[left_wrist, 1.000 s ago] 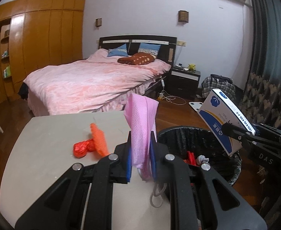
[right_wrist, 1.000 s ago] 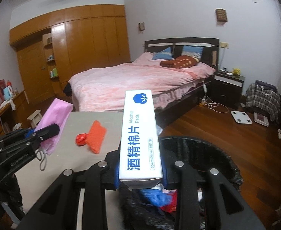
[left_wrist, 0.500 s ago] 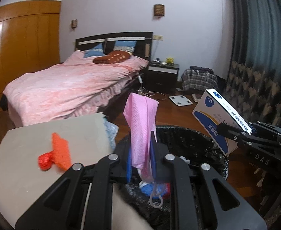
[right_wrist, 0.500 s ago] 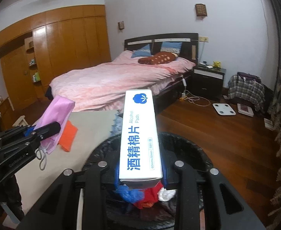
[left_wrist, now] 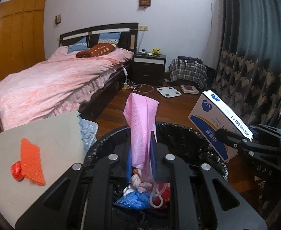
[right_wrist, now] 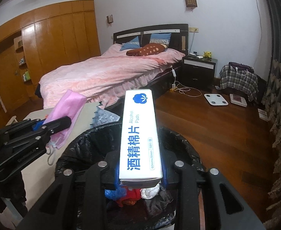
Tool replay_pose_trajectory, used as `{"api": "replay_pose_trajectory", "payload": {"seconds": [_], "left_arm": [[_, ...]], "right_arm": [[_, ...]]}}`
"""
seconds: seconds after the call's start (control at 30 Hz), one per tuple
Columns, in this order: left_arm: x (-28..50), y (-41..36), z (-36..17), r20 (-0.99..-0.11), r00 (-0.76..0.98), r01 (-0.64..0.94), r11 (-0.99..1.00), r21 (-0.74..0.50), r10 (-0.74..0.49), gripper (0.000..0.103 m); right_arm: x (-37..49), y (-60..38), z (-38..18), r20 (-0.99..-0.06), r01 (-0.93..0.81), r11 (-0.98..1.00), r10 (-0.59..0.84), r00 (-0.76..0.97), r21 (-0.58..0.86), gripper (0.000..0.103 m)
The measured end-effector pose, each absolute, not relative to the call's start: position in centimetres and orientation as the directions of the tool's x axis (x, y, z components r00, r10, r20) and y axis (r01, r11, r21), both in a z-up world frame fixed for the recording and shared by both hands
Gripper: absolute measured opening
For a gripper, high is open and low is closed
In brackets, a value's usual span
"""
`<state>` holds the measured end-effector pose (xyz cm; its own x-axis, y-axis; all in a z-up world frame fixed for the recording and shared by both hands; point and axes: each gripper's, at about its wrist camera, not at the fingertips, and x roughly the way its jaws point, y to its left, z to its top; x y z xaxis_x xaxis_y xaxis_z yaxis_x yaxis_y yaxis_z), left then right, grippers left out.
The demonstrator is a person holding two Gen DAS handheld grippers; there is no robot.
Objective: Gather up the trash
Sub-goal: 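Open both tools over the bin to drop the mask and box, then move both tools back over the orange mesh pad and red bag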
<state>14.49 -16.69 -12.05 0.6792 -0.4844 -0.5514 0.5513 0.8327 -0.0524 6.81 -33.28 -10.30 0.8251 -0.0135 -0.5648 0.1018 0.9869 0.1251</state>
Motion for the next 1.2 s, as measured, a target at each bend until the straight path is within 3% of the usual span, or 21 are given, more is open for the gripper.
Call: {"api": "replay_pose_trajectory", "payload": {"seconds": [0.1,0.27,0.43,0.5,0.7,1.2], "left_arm": [[15.5,-17.0,-12.7,-0.568,0.655,0.558,0.826,-0.082,-0.499,0.034],[16.0,-16.4,-13.2,-0.576,0.654,0.546,0.833,-0.090,-0.491,0.049],[15.6,-14.3,-12.7,-0.563,0.683,0.519,0.851,-0.074,-0.465,0.064],[15.3,-12.9,-12.2,-0.551,0.702,0.499,0.863,-0.071,-0.452,0.070],[13.9,-7.3,-10.6,-0.521,0.760,0.411,0.908,-0.076,-0.388,0.086],[11.9,8.4,-9.5,-0.504,0.857,0.107,0.994,-0.027,-0.106,0.089]], "right_arm": [[7.4,-33.6,-11.2,-0.580,0.116,0.986,-0.024,0.815,0.121,0.033],[7.6,-34.3,-12.0,-0.588,0.137,0.983,-0.039,0.808,0.123,0.055],[7.1,-34.3,-11.4,-0.575,0.152,0.981,-0.056,0.816,0.120,0.088],[6.9,-33.9,-11.0,-0.566,0.150,0.981,-0.057,0.822,0.119,0.093],[7.1,-30.9,-9.6,-0.548,0.094,0.988,-0.011,0.837,0.123,0.097],[12.1,-16.0,-8.3,-0.516,-0.161,0.979,0.204,0.832,0.128,0.097]]}}
